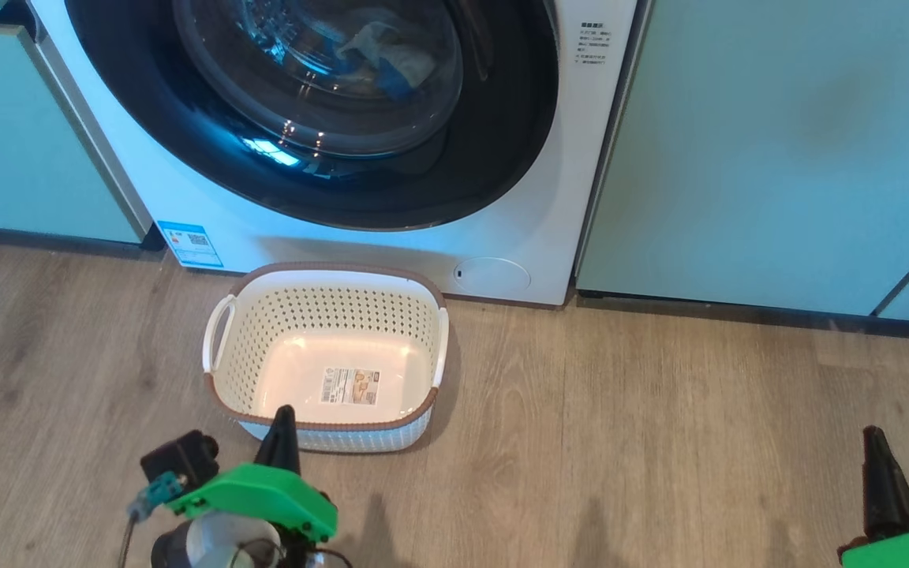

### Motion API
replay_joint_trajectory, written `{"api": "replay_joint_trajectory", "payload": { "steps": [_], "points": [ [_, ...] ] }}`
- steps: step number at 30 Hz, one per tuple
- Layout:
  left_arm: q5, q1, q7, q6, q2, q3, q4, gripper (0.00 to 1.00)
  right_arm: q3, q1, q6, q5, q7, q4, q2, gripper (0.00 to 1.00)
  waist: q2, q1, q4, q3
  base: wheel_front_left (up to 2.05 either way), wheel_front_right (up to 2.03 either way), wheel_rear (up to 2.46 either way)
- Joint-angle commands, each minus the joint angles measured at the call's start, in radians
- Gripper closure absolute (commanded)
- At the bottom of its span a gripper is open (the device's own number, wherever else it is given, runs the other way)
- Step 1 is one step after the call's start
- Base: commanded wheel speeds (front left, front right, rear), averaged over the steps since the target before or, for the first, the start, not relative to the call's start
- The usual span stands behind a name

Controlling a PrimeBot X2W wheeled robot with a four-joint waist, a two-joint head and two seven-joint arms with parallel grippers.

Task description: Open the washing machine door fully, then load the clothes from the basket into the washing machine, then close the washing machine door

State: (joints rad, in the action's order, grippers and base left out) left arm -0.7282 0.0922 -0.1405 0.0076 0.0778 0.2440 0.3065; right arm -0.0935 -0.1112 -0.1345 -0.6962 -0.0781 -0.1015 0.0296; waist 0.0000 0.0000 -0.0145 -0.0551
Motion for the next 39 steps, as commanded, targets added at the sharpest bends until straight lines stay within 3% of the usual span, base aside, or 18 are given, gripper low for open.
{"api": "replay_joint_trajectory", "payload": {
  "steps": [1,39],
  "points": [
    [-0.027,0.03,0.006,-0.007,0.005,-0.031,-0.037,1.0,0.006,0.055,0.001,-0.031,0.003,0.025,0.027,1.0,0.0,0.0,0.0,0.001,0.0,0.0,0.0],
    [-0.425,0.022,0.11,-0.067,-0.002,-0.168,-0.049,1.0,0.014,0.128,0.002,-0.449,0.073,-0.05,0.039,1.0,0.0,0.0,0.007,0.024,0.0,0.0,0.0]
  ]
}}
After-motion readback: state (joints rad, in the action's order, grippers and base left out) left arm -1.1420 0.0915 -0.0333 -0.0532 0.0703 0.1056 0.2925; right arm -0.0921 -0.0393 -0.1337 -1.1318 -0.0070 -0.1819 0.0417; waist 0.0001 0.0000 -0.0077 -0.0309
